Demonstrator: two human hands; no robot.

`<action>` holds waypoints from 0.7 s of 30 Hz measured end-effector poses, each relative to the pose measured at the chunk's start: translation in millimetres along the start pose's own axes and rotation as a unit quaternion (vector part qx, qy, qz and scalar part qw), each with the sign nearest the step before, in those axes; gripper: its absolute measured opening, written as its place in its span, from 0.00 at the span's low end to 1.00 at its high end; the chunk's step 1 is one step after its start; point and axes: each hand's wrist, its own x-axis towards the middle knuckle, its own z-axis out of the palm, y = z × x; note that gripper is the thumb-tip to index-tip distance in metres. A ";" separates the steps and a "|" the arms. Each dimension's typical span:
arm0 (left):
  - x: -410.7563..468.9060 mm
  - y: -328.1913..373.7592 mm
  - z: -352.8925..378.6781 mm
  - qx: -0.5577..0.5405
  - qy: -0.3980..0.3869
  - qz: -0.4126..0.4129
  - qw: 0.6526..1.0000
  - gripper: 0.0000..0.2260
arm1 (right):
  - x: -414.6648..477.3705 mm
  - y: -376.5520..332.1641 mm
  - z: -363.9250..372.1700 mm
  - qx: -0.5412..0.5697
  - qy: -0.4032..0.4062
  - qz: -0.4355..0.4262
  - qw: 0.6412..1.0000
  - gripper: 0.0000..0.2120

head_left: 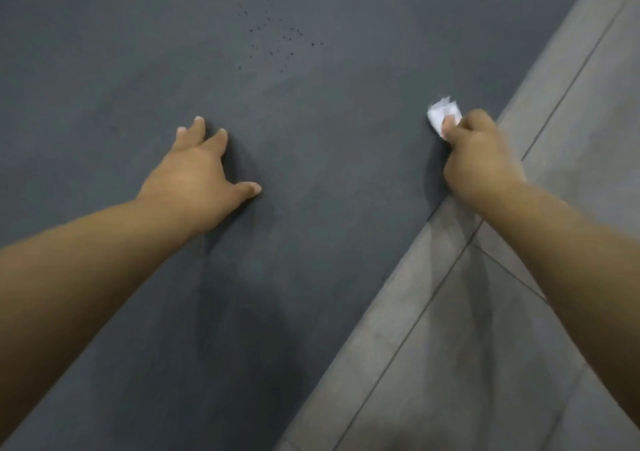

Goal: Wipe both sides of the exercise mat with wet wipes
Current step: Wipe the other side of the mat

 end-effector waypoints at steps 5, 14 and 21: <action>47.0 19.7 -21.5 0.071 -0.045 -0.025 0.996 0.56 | -16.1 -33.1 12.6 0.087 0.038 -0.034 0.995 0.15; 70.0 32.1 -24.2 0.197 -0.115 -0.055 0.972 0.59 | 25.6 -23.8 8.9 0.095 0.028 -0.127 0.987 0.10; 75.9 42.2 -26.6 0.211 -0.166 -0.087 0.959 0.61 | 57.4 -11.1 6.7 0.113 0.040 0.067 0.991 0.11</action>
